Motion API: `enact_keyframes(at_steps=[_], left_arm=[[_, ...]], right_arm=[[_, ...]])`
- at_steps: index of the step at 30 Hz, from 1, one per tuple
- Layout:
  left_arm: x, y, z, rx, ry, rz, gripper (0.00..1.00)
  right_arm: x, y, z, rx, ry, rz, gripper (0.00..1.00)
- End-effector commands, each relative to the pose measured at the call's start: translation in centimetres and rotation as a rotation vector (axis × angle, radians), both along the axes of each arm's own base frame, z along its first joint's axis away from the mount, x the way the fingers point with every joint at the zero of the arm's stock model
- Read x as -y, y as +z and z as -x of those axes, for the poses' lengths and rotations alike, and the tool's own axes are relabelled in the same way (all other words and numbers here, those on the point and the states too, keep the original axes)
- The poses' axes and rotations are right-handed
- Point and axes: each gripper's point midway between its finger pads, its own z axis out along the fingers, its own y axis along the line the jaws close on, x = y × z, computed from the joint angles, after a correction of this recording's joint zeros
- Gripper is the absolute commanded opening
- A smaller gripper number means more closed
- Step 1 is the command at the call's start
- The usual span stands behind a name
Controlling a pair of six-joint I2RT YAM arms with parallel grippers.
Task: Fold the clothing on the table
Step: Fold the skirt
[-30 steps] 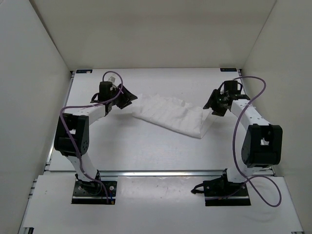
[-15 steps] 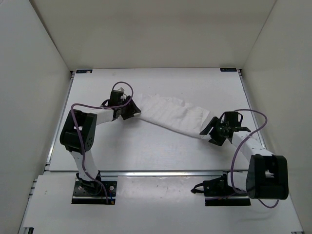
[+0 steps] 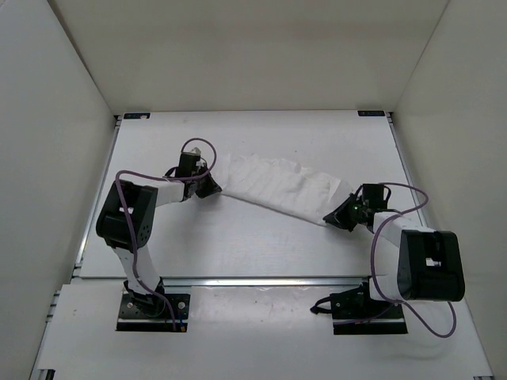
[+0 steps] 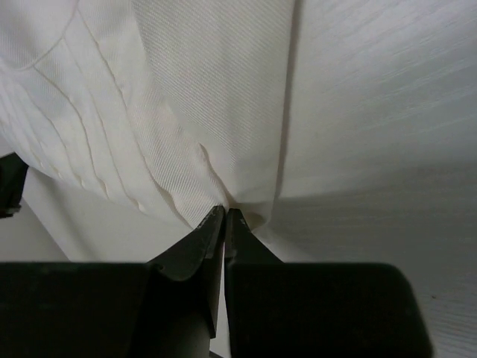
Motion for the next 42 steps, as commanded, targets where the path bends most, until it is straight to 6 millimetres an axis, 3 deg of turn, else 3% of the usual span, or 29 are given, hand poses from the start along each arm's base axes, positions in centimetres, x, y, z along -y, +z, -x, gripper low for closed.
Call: enact_keyframes(at_steps=[1, 3, 4, 7, 10, 13, 16, 18, 19, 21, 22, 24, 25, 27, 30, 34, 38, 42], left_arm=[[-0.5, -2.0, 4.6, -0.086, -0.053, -0.049, 0.00], [0.9, -1.3, 7.1, -0.076, -0.103, -0.046, 0.00], [1.6, -1.0, 8.5, -0.059, -0.132, -0.048, 0.00], [3.1, -1.5, 12.0, -0.060, -0.168, -0.018, 0.00], [4.2, -1.6, 14.4, -0.063, -0.169, 0.030, 0.00], [3.9, -1.6, 14.8, -0.046, -0.151, 0.037, 0.00], [3.1, -1.3, 14.0, -0.024, -0.119, 0.032, 0.00], [2.7, -1.0, 13.5, -0.011, -0.102, 0.031, 0.00], [2.5, -1.1, 13.5, -0.014, -0.091, 0.033, 0.00], [2.7, -0.7, 13.0, 0.002, -0.087, 0.045, 0.00], [2.8, -0.6, 13.0, 0.002, -0.088, 0.055, 0.00], [2.8, -0.6, 12.9, 0.013, -0.079, 0.059, 0.00], [2.7, -0.7, 13.0, 0.009, -0.075, 0.059, 0.00], [2.6, -0.5, 12.8, 0.020, -0.063, 0.074, 0.00], [2.3, -1.0, 13.4, 0.012, -0.053, 0.084, 0.00], [1.9, -1.2, 13.8, 0.010, -0.048, 0.095, 0.00], [1.3, -1.1, 13.9, 0.024, -0.026, 0.102, 0.00], [0.9, -0.9, 13.9, 0.034, -0.009, 0.112, 0.00]], right_arm=[[1.6, 1.3, -1.7, 0.060, -0.030, 0.029, 0.00], [3.2, 2.8, -2.6, 0.096, -0.024, 0.102, 0.00], [3.4, 2.7, -2.2, 0.065, -0.012, 0.122, 0.00], [4.6, 4.6, -3.0, 0.062, 0.040, 0.214, 0.00], [5.1, 6.6, -4.1, 0.070, 0.126, 0.306, 0.00], [3.7, 9.7, -5.7, 0.107, 0.211, 0.367, 0.00], [0.1, 14.0, -8.0, 0.229, 0.343, 0.417, 0.00], [-4.3, 16.2, -8.6, 0.329, 0.448, 0.410, 0.00], [-5.6, 16.4, -8.9, 0.350, 0.490, 0.411, 0.00], [-10.6, 17.8, -9.2, 0.434, 0.595, 0.390, 0.00], [-12.1, 18.4, -9.0, 0.454, 0.622, 0.371, 0.00], [-17.0, 18.5, -8.6, 0.480, 0.728, 0.333, 0.00], [-18.2, 17.8, -8.5, 0.460, 0.750, 0.324, 0.00], [-22.5, 18.0, -7.4, 0.494, 0.821, 0.292, 0.00], [-26.8, 16.4, -6.0, 0.492, 0.877, 0.248, 0.01], [-30.6, 12.7, -3.7, 0.422, 0.946, 0.190, 0.00], [-32.4, 9.8, -1.8, 0.346, 0.982, 0.141, 0.00], [-34.2, 8.9, 0.1, 0.304, 1.064, 0.050, 0.00]])
